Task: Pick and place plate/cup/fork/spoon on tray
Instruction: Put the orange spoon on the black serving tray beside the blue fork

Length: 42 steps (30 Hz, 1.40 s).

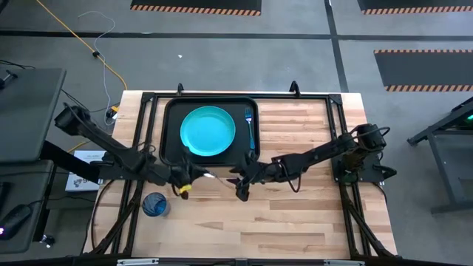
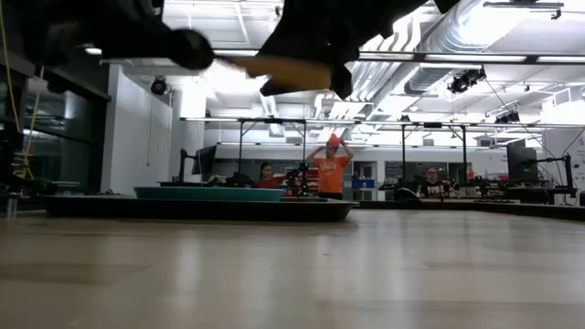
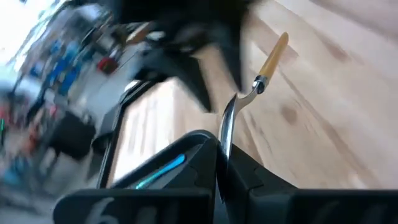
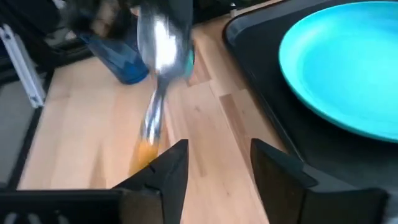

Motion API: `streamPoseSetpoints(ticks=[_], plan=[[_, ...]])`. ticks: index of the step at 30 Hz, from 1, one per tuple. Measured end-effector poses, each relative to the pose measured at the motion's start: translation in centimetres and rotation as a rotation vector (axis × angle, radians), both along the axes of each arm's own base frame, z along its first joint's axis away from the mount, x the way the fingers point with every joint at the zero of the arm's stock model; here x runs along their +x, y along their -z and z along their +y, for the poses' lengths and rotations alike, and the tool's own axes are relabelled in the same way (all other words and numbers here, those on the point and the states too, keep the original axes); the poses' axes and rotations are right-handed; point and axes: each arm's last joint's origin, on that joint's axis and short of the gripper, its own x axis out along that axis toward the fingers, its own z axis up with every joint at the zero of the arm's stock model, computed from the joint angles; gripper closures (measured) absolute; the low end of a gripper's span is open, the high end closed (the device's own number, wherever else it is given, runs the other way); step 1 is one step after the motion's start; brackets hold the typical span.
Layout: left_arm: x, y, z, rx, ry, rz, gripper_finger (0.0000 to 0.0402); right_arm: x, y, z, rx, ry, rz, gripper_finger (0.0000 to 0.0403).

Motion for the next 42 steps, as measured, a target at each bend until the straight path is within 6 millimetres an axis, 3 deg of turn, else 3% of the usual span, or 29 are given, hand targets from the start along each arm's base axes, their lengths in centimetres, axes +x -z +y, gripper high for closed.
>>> streamPoseSetpoints(ticks=[6, 16, 27, 35, 42], plan=[[-1.1, -0.7, 1.6, -0.192, -0.058, 0.018, 0.04, -0.2, 0.1, 0.3, -0.063, -0.021, 0.019, 0.0236], [-0.7, 0.9, 4.1, -0.373, -0.112, 0.198, 0.0401, 0.2, -0.1, -0.6, -0.097, -0.015, -0.012, 0.0236], [0.4, 0.1, 5.6, -0.374, -0.192, 0.183, 0.0401, 1.7, 1.6, -2.6, -0.121, 0.013, -0.013, 0.0236], [0.3, 0.2, 5.7, -0.358, -0.191, 0.202, 0.0401, 1.8, 1.5, -2.6, -0.116, 0.0, -0.032, 0.0236], [0.4, 0.0, 5.6, -0.36, -0.185, 0.181, 0.0401, 2.2, 2.5, -3.0, -0.088, -0.009, -0.009, 0.0236]])
